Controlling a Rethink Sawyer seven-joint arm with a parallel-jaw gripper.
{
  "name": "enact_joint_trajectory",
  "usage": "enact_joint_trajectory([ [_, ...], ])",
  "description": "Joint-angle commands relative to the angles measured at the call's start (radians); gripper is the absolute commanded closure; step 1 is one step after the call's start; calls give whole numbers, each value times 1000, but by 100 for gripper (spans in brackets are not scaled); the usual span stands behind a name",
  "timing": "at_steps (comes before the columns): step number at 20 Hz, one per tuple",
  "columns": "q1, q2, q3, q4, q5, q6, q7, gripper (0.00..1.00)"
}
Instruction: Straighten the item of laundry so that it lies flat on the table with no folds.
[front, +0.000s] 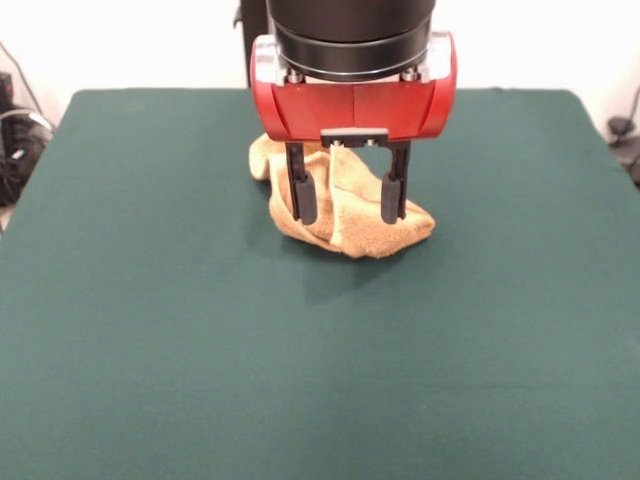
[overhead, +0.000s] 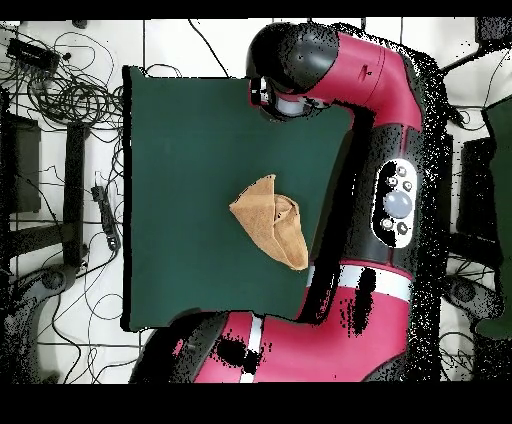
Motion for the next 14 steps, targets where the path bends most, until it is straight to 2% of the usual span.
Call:
enact_joint_trajectory([
  [1,31,14,64,148,16,-43,175,0],
  [14,29,-7,57,164,12,-53,168,0],
])
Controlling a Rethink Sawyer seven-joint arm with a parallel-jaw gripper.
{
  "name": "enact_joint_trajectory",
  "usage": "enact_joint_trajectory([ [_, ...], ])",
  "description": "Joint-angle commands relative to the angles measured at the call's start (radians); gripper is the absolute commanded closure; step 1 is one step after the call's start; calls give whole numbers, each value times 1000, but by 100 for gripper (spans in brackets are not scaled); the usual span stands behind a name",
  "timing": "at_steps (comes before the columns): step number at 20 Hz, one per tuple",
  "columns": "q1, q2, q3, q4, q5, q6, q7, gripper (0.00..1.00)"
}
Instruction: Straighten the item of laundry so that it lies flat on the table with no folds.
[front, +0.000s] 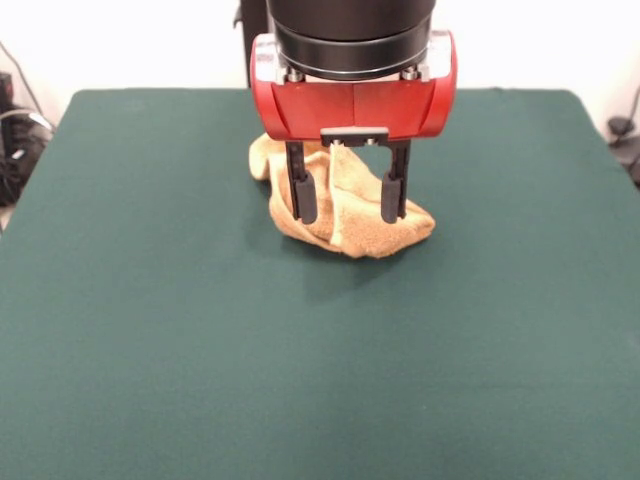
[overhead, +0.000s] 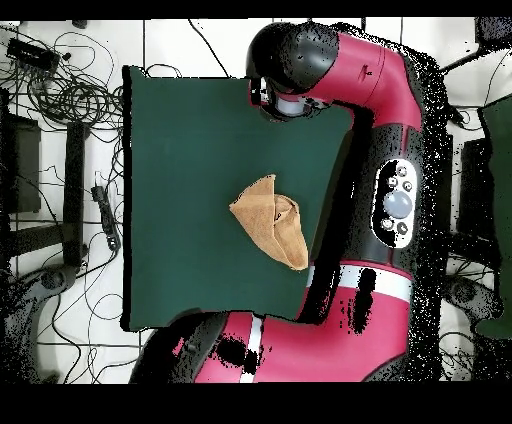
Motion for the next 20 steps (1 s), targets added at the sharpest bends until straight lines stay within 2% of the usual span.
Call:
enact_joint_trajectory([
  [1,28,-8,57,167,12,-57,168,0],
  [6,24,-19,72,215,22,-99,158,0],
  [8,21,-26,84,277,24,-191,157,0],
  [11,23,-21,84,305,12,-267,164,0],
  [20,28,-33,78,336,25,-272,167,0],
])
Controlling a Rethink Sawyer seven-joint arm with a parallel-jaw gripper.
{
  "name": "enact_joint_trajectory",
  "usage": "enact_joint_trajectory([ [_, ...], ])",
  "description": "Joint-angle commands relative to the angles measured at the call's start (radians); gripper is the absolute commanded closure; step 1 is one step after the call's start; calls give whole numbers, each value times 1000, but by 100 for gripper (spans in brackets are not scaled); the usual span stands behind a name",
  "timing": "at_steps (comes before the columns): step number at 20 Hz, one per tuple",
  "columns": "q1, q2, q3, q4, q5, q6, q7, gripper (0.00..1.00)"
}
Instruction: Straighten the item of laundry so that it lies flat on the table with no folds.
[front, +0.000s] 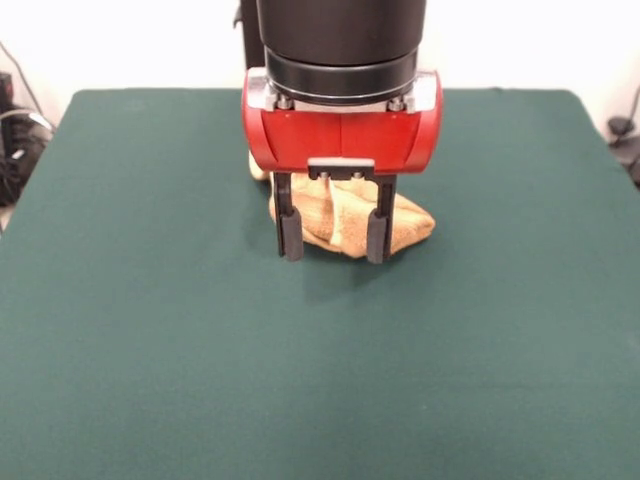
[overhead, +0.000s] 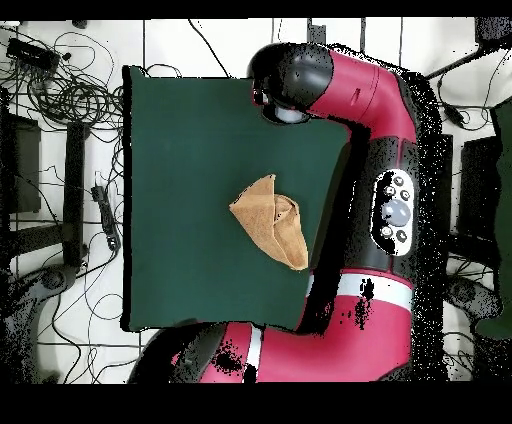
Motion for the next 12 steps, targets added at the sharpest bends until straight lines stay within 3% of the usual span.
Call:
enact_joint_trajectory([
  [1,29,9,77,202,25,-34,169,0],
  [12,25,7,75,184,32,17,169,0],
])
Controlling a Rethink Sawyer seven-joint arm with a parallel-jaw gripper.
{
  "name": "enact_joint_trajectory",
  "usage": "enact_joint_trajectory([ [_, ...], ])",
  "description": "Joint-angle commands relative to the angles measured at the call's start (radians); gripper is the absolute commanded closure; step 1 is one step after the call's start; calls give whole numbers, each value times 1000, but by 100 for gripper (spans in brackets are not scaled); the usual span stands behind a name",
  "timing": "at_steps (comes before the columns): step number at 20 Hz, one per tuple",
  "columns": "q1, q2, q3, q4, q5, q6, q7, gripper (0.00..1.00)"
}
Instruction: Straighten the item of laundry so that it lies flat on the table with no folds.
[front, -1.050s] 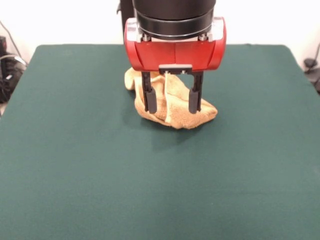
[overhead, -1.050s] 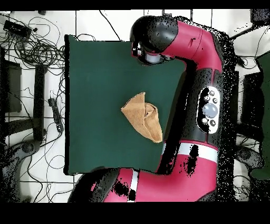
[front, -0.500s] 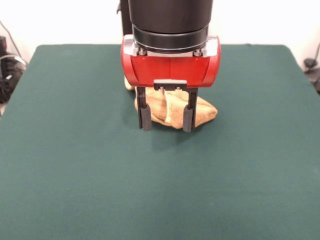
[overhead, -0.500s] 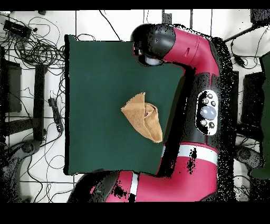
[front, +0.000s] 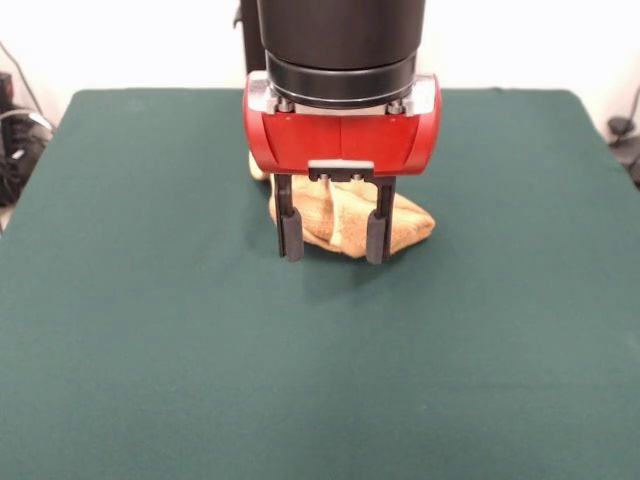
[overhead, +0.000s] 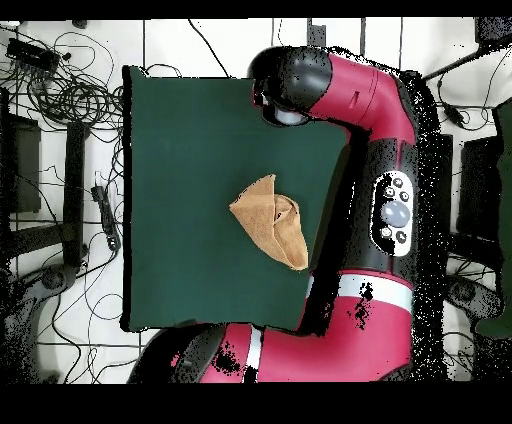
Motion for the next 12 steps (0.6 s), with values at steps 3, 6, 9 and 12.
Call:
enact_joint_trajectory([
  [3,25,33,62,95,22,88,170,0],
  [6,19,103,43,-96,0,214,164,0],
  [9,6,202,41,-331,-10,335,160,0],
  [12,-2,278,39,-492,-9,410,168,0],
])
